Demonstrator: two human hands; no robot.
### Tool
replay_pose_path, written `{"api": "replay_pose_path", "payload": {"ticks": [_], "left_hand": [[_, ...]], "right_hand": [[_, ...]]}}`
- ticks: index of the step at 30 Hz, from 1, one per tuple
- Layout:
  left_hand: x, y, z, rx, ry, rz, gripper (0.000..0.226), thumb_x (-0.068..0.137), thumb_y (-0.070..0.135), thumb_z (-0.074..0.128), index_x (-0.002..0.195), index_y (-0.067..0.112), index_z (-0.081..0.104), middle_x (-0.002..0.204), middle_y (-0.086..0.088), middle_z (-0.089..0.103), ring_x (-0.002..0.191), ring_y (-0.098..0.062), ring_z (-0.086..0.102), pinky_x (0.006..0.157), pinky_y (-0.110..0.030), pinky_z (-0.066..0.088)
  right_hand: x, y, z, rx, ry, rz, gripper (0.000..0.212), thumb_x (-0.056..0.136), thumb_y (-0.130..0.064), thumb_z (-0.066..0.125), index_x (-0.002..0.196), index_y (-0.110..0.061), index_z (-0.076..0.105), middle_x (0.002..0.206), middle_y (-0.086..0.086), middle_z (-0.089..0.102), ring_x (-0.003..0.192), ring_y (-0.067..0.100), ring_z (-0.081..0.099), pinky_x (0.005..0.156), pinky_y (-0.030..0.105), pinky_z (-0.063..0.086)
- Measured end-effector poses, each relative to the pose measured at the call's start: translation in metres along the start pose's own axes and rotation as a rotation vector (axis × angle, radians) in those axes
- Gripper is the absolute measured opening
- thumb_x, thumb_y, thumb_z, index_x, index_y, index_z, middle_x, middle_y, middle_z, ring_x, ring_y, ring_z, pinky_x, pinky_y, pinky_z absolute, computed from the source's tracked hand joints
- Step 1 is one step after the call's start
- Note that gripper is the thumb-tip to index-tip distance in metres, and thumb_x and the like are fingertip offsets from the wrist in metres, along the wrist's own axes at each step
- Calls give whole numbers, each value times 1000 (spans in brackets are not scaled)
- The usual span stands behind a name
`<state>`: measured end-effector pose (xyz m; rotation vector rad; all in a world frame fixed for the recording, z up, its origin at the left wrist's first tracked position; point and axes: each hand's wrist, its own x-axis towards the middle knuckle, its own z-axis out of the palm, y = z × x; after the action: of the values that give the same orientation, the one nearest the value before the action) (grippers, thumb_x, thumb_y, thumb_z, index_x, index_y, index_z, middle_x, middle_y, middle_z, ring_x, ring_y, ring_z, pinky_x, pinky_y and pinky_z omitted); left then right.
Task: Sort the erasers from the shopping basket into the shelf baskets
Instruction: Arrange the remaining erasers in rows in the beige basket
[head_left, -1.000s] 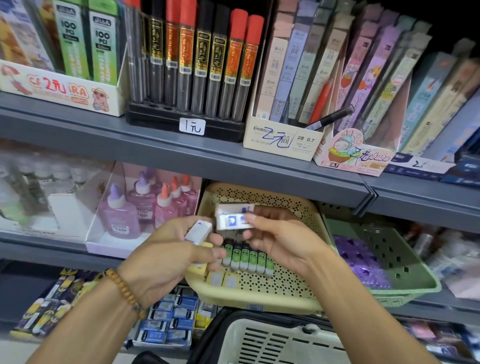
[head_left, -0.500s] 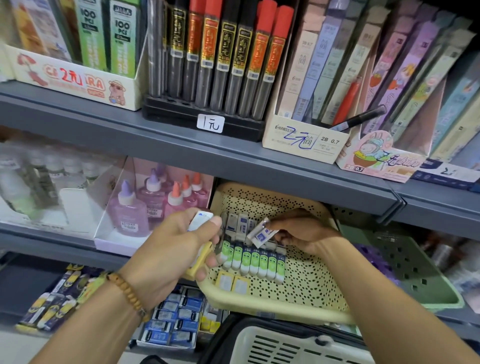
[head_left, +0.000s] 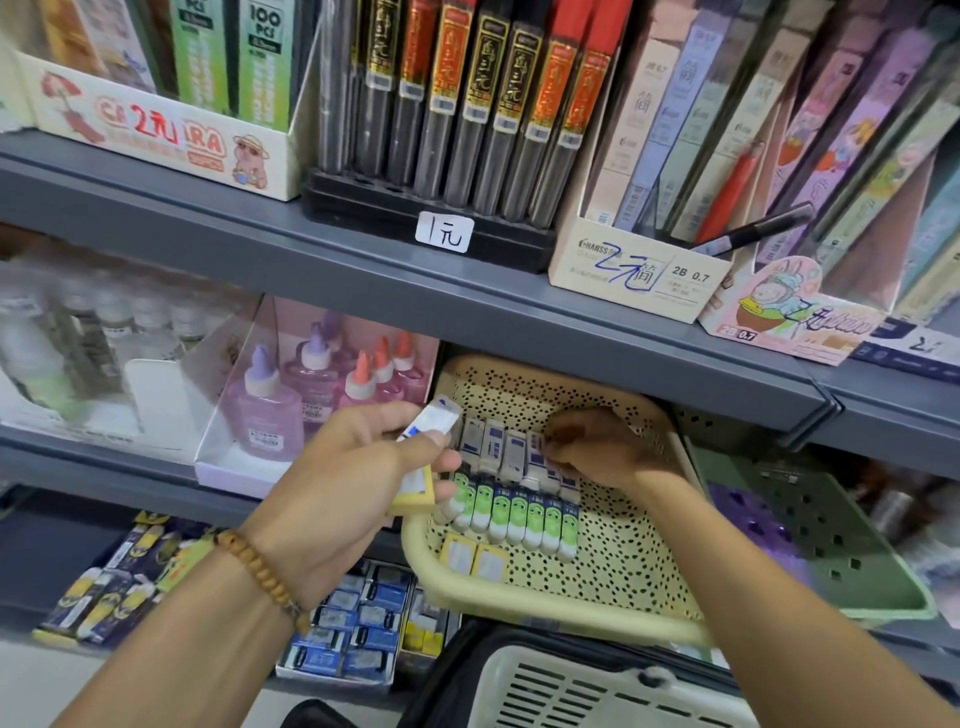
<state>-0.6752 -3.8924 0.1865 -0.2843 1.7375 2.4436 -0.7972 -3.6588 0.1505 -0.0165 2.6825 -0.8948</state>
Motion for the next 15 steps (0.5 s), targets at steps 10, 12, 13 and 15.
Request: {"api": "replay_pose_path", "payload": {"ticks": [10, 12, 13, 15], "left_hand": [[-3, -2, 3, 120, -72, 19, 18, 91, 4, 61, 105, 11, 70, 87, -10, 70, 71, -12, 67, 55, -20, 53], [-3, -4, 6, 147, -79, 18, 19, 91, 4, 61, 106, 12, 70, 87, -10, 69, 68, -8, 66, 55, -19, 52], [-2, -5, 8, 164, -85, 21, 19, 92, 4, 61, 106, 13, 70, 85, -9, 69, 68, -8, 66, 56, -18, 52], [-1, -7, 11, 188, -101, 23, 18, 92, 6, 62, 105, 15, 70, 80, -6, 69, 69, -8, 66, 56, -19, 52]], "right_hand": [[-22, -16, 5, -25, 45, -85, 19, 99, -30, 55, 113, -26, 67, 120, -7, 67, 106, 8, 60, 94, 24, 41], [-41, -26, 6, 316, 40, -120, 24, 94, -40, 60, 108, -24, 69, 97, -7, 75, 84, 5, 68, 79, 27, 50], [-50, -33, 7, 459, 2, -155, 26, 92, -43, 62, 106, -22, 71, 90, -4, 76, 77, 7, 68, 71, 26, 51], [-68, -46, 11, 556, -73, -261, 20, 90, -40, 67, 94, -22, 74, 83, 1, 75, 69, 10, 66, 59, 21, 50]]}}
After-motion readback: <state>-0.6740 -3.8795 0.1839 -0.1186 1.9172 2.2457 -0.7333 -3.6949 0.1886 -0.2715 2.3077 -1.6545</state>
